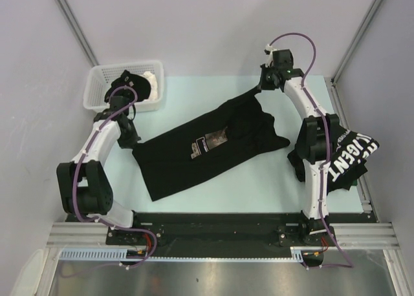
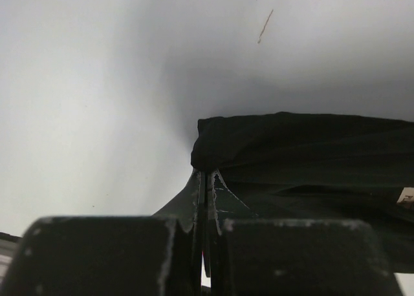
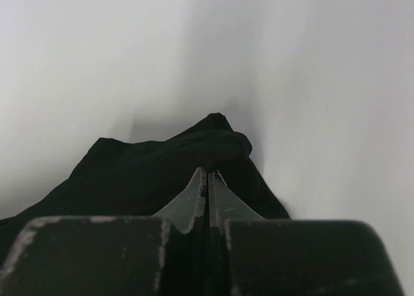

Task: Fold and stack the t-shirts

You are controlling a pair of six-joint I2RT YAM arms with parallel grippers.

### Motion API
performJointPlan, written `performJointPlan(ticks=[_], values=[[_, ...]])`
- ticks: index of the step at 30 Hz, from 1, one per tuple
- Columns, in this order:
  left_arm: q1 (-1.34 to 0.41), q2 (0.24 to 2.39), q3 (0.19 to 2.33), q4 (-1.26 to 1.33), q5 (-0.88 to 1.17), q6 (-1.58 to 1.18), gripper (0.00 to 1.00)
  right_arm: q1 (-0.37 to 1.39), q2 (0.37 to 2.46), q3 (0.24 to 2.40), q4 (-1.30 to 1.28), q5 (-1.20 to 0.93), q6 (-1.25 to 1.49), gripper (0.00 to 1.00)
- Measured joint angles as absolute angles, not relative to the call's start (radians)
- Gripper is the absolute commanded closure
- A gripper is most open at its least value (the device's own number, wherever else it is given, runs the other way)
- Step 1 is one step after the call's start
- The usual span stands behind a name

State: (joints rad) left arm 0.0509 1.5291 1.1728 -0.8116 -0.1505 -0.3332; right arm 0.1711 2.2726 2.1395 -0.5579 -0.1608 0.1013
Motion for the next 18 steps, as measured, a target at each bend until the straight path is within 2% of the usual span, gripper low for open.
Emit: performJointPlan(ticks=[18], values=[[0.051,1.412,1.098,-0.857,-0.045,-0.335,1.0,0.152,2.199,2.047,-0.77,-0.113,0.113,1.0]])
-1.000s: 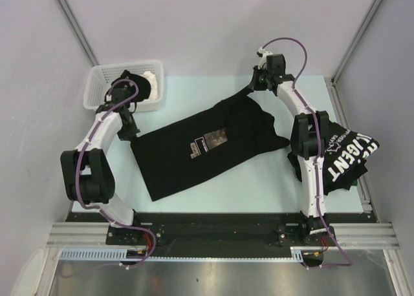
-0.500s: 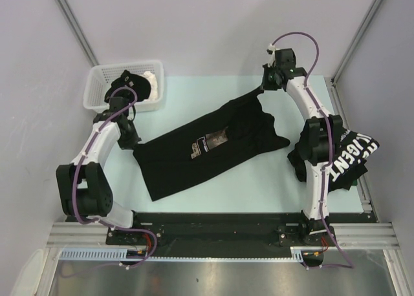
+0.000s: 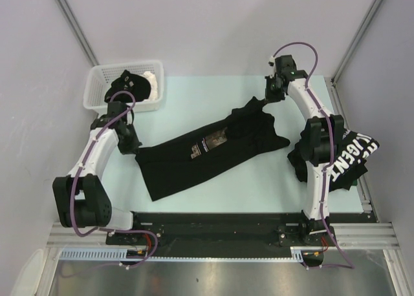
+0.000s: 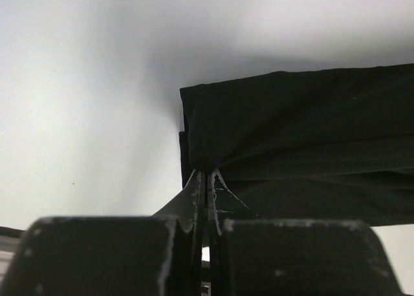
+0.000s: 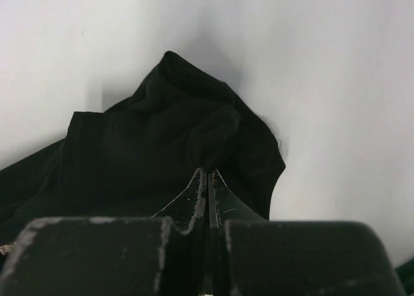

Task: Fold and stack the t-shirts

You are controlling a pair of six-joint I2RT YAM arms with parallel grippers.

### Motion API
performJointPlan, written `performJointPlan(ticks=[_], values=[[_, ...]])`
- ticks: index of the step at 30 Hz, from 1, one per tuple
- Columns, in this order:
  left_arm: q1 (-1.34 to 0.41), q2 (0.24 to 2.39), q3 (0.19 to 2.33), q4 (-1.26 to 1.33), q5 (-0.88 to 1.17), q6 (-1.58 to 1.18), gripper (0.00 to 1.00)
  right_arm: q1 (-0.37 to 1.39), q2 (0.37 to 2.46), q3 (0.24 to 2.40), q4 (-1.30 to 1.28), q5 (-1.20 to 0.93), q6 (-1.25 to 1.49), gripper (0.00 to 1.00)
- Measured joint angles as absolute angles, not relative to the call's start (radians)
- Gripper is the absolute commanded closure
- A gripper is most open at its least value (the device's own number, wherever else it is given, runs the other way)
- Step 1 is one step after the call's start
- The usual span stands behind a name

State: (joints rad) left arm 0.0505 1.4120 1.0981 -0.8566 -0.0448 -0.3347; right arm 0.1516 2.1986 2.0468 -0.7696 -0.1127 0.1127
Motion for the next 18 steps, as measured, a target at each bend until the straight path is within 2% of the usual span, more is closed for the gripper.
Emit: performJointPlan(ticks=[18], values=[[0.031,1.319,0.988,-0.906,-0.017,-0.383,1.0,0.147,2.198,2.025,-0.933,-0.09,0.165,1.0]])
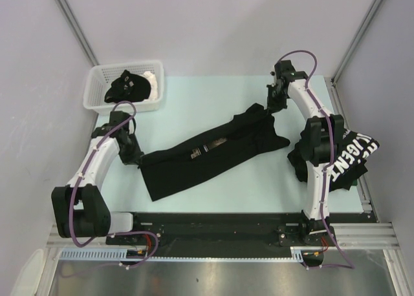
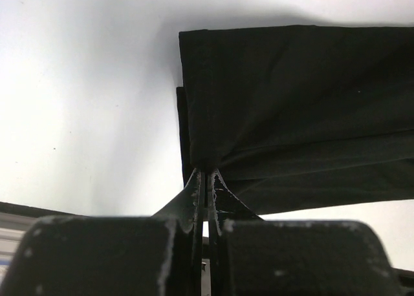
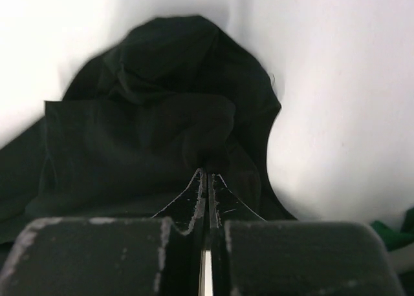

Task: Fold and stack the t-shirts

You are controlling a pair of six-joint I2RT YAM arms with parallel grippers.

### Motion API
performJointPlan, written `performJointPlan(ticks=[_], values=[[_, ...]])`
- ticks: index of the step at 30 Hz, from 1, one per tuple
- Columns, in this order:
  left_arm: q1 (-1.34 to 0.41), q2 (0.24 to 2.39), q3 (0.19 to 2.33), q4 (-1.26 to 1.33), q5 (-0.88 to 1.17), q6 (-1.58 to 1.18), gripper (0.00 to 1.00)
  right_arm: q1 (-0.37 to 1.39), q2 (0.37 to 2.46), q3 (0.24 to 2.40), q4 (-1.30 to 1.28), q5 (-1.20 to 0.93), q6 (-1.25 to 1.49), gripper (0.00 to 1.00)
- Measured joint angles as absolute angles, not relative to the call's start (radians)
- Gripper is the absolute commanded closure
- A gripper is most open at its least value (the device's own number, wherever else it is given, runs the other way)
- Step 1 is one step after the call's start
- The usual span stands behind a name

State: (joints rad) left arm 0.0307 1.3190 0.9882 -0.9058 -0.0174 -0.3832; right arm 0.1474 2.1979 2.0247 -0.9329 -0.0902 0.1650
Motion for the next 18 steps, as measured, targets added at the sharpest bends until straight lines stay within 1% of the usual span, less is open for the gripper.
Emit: performJointPlan(ticks=[10,18], values=[[0.014,1.301,0.966,-0.915,-0.014,-0.401,1.0,0.137,2.198,1.984,-1.008,-0.067,0.187,1.0],[-0.039,1.253,0.903,-0.919,-0.014,-0.446,1.0,0.123,2.165,1.889,-1.016,-0.064,0.198,1.0]])
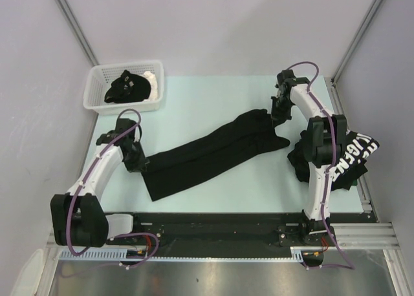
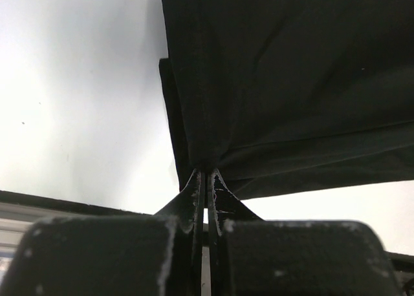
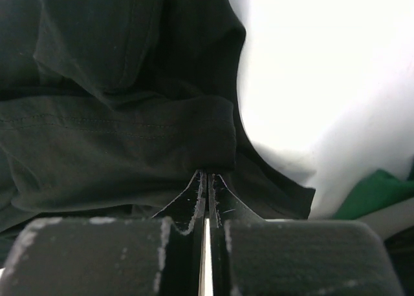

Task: Fold and stack the t-shirts

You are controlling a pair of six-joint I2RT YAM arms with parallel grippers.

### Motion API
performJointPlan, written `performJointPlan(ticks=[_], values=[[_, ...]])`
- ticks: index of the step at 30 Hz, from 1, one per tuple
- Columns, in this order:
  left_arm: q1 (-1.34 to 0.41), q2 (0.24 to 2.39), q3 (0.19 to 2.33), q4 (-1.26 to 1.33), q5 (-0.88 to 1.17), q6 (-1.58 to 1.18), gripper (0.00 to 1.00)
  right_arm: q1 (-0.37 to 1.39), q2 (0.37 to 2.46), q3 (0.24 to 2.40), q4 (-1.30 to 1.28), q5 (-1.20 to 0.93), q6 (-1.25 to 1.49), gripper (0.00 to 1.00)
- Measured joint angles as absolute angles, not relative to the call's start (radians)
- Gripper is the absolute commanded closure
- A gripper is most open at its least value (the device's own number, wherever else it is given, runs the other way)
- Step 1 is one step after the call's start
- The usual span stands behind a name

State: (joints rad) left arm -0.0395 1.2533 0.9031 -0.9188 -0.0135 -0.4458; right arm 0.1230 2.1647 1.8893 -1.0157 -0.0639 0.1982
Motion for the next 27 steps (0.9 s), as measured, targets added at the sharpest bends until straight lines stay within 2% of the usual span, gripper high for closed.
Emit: performJointPlan(ticks=[15,19,20,23,24,27], values=[[-0.08,1.235,0.85,-0.925,-0.015,-0.482,1.0,0.122,2.156,1.862,-0.97,-0.068,0.206,1.0],[-0.083,1.235,0.85,-0.928,-0.015,-0.49,1.0,0.122,2.171,1.862,-0.967,-0.064,0.211,0.47],[-0.083,1.235,0.85,-0.929,-0.015,-0.49,1.0,0.122,2.178,1.862,-0.968,-0.06,0.209,0.41],[-0.084,1.235,0.85,-0.931,-0.015,-0.495,0.94,0.122,2.195,1.862,-0.975,-0.04,0.21,0.3],[-0.085,1.235,0.85,-0.932,-0.015,-0.497,0.89,0.122,2.199,1.862,-0.979,-0.033,0.208,0.27],[-0.089,1.235,0.85,-0.941,-0.02,-0.498,0.78,0.122,2.2,1.864,-0.99,-0.014,0.209,0.25]])
